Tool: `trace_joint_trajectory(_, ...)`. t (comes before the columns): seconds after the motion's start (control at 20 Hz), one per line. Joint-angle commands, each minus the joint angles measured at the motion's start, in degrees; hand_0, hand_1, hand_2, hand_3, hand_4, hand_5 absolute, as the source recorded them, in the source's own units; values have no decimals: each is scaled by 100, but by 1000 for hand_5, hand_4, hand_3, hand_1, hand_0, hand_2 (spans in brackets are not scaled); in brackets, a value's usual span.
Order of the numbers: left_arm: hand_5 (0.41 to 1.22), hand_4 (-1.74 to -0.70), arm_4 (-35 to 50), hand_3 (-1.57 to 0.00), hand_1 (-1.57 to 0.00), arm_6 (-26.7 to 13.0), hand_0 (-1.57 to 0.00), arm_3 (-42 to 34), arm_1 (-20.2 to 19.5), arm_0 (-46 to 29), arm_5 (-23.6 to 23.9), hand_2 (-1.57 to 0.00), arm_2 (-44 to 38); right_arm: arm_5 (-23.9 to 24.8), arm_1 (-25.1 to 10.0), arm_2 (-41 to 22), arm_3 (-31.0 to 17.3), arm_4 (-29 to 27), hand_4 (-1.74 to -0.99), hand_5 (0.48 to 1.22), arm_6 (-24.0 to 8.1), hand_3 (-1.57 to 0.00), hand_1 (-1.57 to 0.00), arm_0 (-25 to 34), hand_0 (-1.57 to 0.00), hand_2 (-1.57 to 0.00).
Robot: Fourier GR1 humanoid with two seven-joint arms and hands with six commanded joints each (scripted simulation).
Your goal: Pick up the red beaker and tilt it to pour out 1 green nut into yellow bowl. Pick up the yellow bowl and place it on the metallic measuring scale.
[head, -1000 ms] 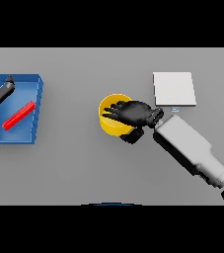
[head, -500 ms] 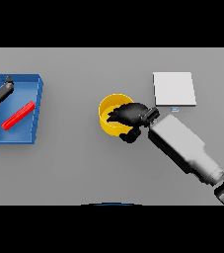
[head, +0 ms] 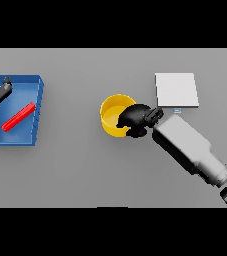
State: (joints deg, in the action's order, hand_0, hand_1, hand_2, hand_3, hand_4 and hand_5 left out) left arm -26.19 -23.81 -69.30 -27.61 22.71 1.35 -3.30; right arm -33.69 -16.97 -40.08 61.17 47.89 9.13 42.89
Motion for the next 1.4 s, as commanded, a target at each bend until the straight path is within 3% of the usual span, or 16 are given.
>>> trace_joint_trajectory(0.0, 690, -742, -2, 1, 1, -7, 1, 60, 4, 45, -28, 1, 14, 27, -51, -15, 8, 14, -1681, 1180, 56, -1269, -1417, 2, -1420, -1253)
trace_joint_trajectory(0.1, 689, -735, -13, 1, 1, -38, 1, 24, 14, 5, -26, 1, 27, 8, 10, -3, 82, -18, -1702, 1195, -176, -1365, -1472, -30, -1474, -1281)
trace_joint_trajectory(0.3, 685, -731, -8, 1, 1, -91, 1, 113, -7, 102, -47, 1, 7, 104, -186, 29, 216, -81, -1725, 1210, 82, -1405, -1531, -31, -1531, -1306)
trace_joint_trajectory(0.65, 697, -734, -39, 1, 1, -3, 1, 102, 7, 111, -17, 1, 40, -318, -427, 358, 959, -282, -1738, 1219, -373, -1242, -1563, 54, -1563, -1419)
trace_joint_trajectory(0.75, 693, -739, 8, 1, 1, 47, 1, 128, -34, 119, -38, 1, -11, -303, -572, 511, 1127, -293, -1739, 1220, -501, -1268, -1566, 88, -1566, -1422)
trace_joint_trajectory(1.0, 700, -743, 25, 1, 1, 74, 1, 144, -37, 103, -63, 1, -13, -278, -908, 853, 1299, -451, -1740, 1220, -462, -1347, -1569, -37, -1569, -1465)
trace_joint_trajectory(1.05, 702, -741, 2, 1, 1, 39, 1, 124, -50, 99, -65, 1, -5, -300, -968, 944, 1293, -468, -1740, 1220, -548, -1309, -1570, -28, -1570, -1472)
trace_joint_trajectory(1.25, 710, -744, -18, 1, 1, -6, 1, 72, -31, 107, -48, 1, 8, 179, -1287, 1235, 861, -353, -1741, 1221, -325, -1227, -1570, 72, -1570, -1516)
trace_joint_trajectory(1.35, 708, -743, -8, 1, 1, -27, 1, 6, -40, 75, -49, 1, -6, 358, -1366, 1353, 675, -315, -1741, 1221, -369, -1209, -1571, 103, -1571, -1536)
